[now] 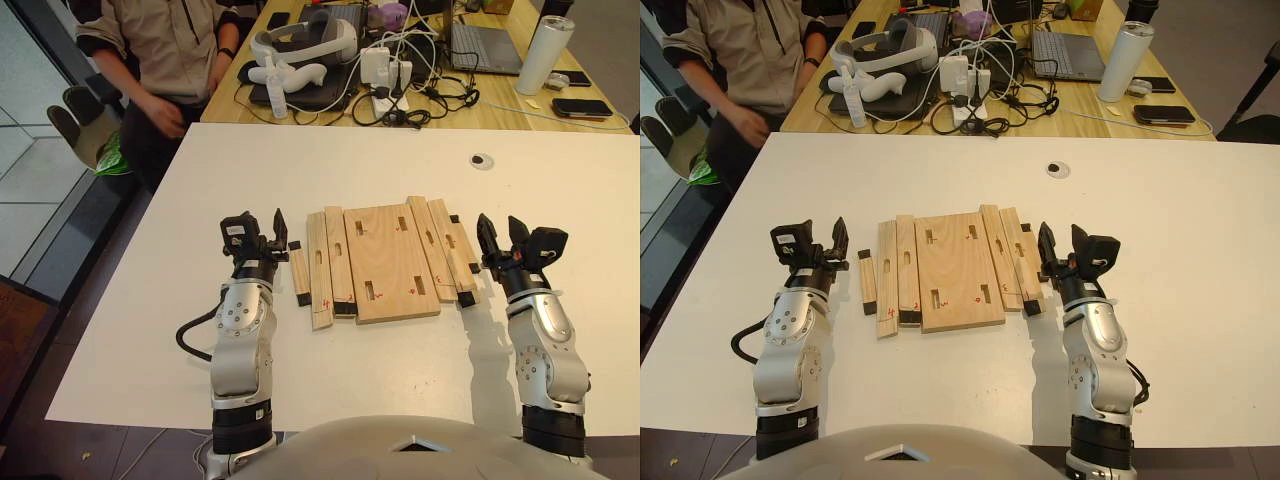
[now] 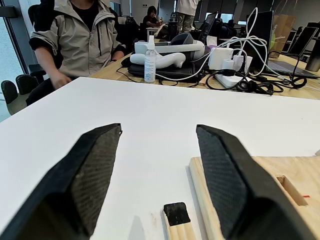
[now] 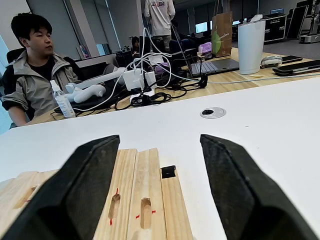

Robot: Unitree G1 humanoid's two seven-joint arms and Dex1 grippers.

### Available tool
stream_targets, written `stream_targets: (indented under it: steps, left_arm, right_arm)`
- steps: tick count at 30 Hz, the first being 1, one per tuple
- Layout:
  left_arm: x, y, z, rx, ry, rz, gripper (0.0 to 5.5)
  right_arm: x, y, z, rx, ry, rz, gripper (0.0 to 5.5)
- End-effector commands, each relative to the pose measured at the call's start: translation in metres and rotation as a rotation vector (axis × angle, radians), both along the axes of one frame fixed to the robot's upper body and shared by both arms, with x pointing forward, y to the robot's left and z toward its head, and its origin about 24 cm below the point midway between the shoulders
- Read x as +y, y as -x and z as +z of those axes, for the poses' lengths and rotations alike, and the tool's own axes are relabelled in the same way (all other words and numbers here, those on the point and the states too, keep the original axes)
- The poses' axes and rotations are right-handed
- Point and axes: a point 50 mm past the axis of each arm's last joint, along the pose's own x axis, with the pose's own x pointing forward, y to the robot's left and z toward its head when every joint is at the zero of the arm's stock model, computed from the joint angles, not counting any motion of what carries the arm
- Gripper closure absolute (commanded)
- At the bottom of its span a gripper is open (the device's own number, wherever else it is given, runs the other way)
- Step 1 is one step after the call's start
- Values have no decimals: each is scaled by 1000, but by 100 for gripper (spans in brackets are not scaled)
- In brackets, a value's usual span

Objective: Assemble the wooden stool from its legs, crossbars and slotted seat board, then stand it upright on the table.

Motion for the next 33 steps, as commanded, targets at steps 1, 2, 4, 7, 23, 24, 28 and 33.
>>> stream_targets:
  steps: [1,2,4,7,23,24,28,33]
  left_arm:
    - [-1,1,-10,69,-21,-21,271]
    - [-1,1,-12,81,-28,-21,271]
    - [-1,-1,-20,153,-45,-40,271]
    - [-5,-5,-27,235,-71,-84,271]
    - [-8,-5,-28,485,-186,-129,271]
    - [-7,-6,-25,470,-185,-118,271]
    - [3,-4,-11,446,-179,-71,271]
    - [13,19,-24,569,-260,-100,271]
  right_arm:
    - [2,0,3,-16,28,11,249]
    - [2,0,2,-16,30,13,249]
    - [2,-1,2,-15,35,17,249]
    - [3,-1,1,-11,41,24,249]
    - [5,1,-2,9,49,28,249]
    - [5,1,-2,9,49,28,249]
    - [4,3,-3,13,50,23,249]
    - [2,6,-4,20,50,11,249]
